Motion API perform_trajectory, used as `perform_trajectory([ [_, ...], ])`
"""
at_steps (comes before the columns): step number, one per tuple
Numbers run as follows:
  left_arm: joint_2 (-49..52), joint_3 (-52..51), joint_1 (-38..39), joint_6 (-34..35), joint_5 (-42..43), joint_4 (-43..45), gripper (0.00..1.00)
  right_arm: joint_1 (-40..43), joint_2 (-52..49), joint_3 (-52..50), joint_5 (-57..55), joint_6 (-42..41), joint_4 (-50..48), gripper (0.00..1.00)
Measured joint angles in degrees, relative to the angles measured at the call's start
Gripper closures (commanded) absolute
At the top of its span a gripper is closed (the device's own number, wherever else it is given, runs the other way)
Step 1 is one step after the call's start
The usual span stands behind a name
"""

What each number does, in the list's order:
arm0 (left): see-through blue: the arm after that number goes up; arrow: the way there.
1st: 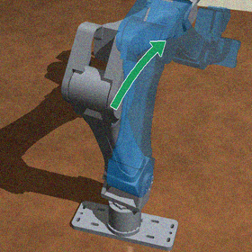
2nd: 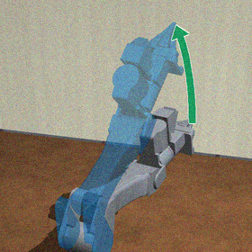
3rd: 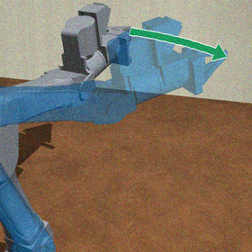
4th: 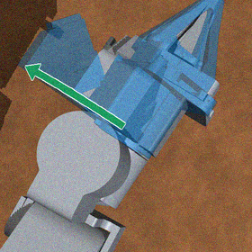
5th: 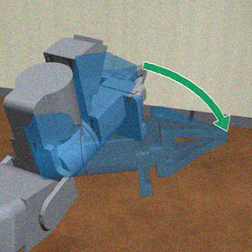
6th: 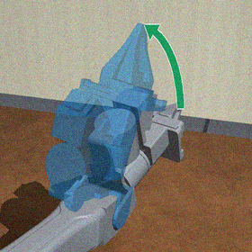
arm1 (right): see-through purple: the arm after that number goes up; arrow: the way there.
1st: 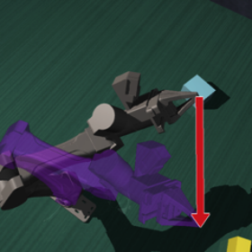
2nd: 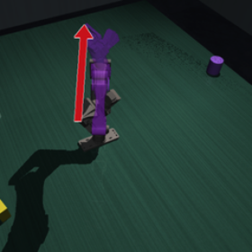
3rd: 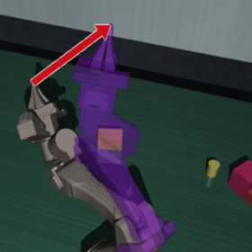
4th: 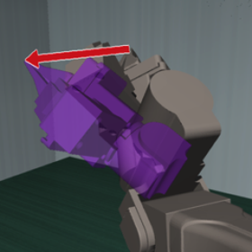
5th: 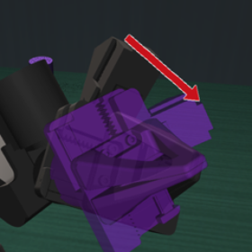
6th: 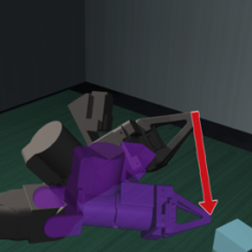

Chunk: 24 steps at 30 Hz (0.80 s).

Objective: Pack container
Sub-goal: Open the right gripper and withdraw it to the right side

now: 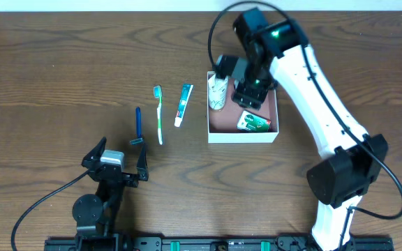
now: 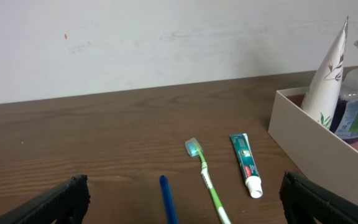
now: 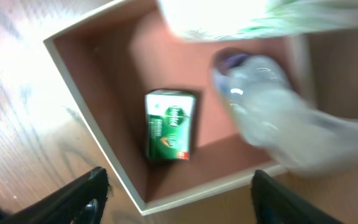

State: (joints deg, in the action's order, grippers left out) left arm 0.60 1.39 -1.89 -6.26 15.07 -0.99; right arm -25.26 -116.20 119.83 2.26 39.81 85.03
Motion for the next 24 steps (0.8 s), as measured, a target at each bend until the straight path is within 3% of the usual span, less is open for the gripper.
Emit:
perform_trajectory([
  [1,-0.02,0.00,0.00,0.00,0.00,0.00,0.02,0.00,0.02,2.05,-0.68,-1.40,0.92,0.01],
  [10,-0.02,0.00,0.00,0.00,0.00,0.00,0.02,2.45,0.24,15.15,-7.63,-13.57,5.77,0.01],
  [24,-0.02,0.00,0.00,0.00,0.00,0.00,0.02,27.19,0.76,15.61,-10.88,-40.24,8.41,0.01],
])
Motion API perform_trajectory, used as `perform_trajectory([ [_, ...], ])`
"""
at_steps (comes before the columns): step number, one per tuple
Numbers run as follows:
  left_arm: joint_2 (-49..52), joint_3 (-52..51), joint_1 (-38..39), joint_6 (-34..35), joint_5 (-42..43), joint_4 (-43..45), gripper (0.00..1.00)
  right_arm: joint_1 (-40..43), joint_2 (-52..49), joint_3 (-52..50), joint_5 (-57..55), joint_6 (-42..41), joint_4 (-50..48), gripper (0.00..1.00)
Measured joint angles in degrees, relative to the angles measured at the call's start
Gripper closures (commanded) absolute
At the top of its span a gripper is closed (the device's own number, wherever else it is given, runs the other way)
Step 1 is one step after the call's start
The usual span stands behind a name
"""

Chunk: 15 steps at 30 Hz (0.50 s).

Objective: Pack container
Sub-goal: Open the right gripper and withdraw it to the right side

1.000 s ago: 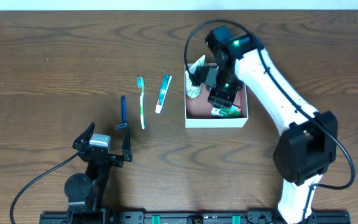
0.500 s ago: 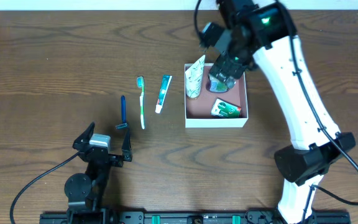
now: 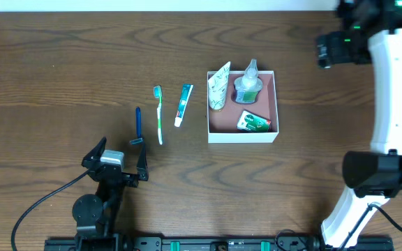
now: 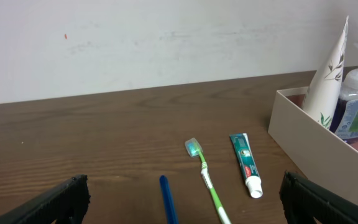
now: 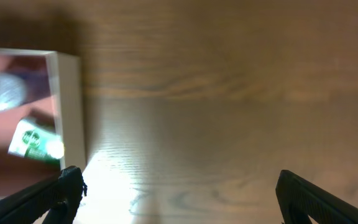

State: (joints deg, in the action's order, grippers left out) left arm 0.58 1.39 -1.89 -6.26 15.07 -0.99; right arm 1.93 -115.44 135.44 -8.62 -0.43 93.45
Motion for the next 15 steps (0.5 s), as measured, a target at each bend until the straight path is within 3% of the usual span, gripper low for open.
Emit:
perform_trajectory([
  [15,0.00,0.00,0.00,0.00,0.00,0.00,0.02,10.84,0.00,-0.02,4.13,-14.40,-3.08,0.01],
])
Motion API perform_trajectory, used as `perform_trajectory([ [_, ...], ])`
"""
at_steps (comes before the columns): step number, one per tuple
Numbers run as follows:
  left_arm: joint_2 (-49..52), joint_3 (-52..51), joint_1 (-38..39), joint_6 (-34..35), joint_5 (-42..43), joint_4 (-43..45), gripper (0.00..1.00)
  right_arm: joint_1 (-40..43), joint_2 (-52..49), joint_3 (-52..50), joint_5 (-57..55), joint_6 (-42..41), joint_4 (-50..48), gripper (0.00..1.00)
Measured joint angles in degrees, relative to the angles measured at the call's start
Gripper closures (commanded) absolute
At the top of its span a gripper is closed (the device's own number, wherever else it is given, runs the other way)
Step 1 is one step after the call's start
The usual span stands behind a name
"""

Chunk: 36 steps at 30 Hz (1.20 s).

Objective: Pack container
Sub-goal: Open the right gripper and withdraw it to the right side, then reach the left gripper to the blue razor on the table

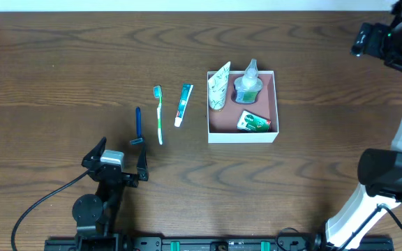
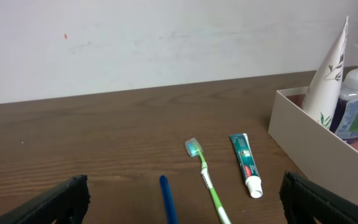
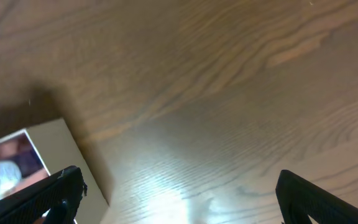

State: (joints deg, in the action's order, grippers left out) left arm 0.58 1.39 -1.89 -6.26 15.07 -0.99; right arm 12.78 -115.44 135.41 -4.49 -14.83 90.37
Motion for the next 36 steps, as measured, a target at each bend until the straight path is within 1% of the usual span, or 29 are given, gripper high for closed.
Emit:
perform_trajectory([
  [9,0.00,0.00,0.00,0.00,0.00,0.00,0.02,4.55,0.00,0.00,0.00,-2.43,3.04,0.01],
  [36,0.00,0.00,0.00,0.00,0.00,0.00,0.02,4.74,0.00,0.00,0.00,-2.62,3.04,0.01],
])
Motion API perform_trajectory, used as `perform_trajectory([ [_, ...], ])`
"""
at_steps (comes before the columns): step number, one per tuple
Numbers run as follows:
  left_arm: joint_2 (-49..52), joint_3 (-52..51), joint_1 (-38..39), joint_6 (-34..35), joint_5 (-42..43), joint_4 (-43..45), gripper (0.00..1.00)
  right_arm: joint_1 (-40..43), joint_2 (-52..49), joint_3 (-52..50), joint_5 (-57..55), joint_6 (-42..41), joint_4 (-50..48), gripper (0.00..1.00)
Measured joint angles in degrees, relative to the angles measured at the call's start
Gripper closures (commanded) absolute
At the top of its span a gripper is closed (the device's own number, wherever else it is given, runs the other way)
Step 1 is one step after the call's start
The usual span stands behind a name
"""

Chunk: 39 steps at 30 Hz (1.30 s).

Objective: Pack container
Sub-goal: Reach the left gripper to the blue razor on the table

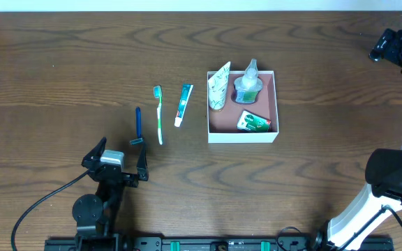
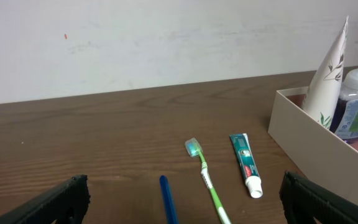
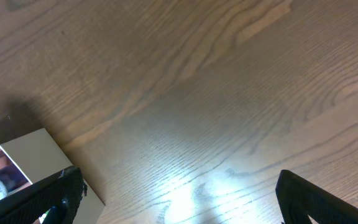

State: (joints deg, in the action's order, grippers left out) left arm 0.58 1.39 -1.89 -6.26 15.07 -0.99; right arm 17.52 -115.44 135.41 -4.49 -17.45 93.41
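Observation:
The white box (image 1: 209, 118) with a reddish floor stands mid-table and holds a white tube (image 1: 218, 86), a clear pump bottle (image 1: 248, 82) and a small green packet (image 1: 253, 123). Left of it lie a toothpaste tube (image 1: 183, 104), a green toothbrush (image 1: 159, 114) and a blue razor (image 1: 138, 124). My left gripper (image 1: 116, 159) rests open near the front edge, short of the razor (image 2: 168, 200). My right gripper (image 1: 396, 49) hangs open at the far right edge, well away from the box (image 3: 17, 155), with nothing in it.
A pale wall (image 2: 166, 37) rises behind the table in the left wrist view. The right arm's white links run down the right border. A black cable (image 1: 40, 202) trails from the left arm's base.
My right gripper has shifted further right and slightly forward, away from the box. The left arm and all the items lie as before.
My right gripper was open over the box, right at the pump bottle. Then it was clear of the box at the back right, the bottle standing inside. It then stood further right, and now at the table's right edge.

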Motion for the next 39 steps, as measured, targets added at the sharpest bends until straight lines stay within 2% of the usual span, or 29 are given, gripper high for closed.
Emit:
perform_trajectory([
  [4,0.02,0.00,0.00,0.55,0.00,0.00,0.02,0.00,0.00,0.00,0.00,0.00,0.00,0.01],
  [8,0.00,0.00,0.00,4.85,0.81,0.17,0.02,0.00,0.00,0.00,0.00,0.00,0.00,0.01],
  [16,0.00,1.20,0.00,8.66,14.27,-1.49,0.02,0.00,0.00,0.00,0.00,-0.02,0.02,0.01],
  [20,0.81,8.33,0.00,7.56,17.20,-8.85,0.02,0.00,0.00,0.00,0.02,-0.04,0.00,0.01],
  [27,9.11,32.37,0.00,-0.02,17.62,-30.08,0.02,0.00,0.00,0.00,0.02,-0.13,0.02,0.01],
  [34,15.10,41.77,0.00,-1.70,18.99,-36.46,0.02,0.00,0.00,0.00,0.02,-0.13,0.02,0.01],
  [37,21.75,46.47,0.00,-1.86,18.51,-42.36,0.02,0.00,0.00,0.00,0.04,-0.13,0.02,0.01],
  [39,30.03,51.71,0.00,-2.16,17.70,-48.06,0.02,0.00,0.00,0.00,0.07,-0.13,0.00,0.01],
])
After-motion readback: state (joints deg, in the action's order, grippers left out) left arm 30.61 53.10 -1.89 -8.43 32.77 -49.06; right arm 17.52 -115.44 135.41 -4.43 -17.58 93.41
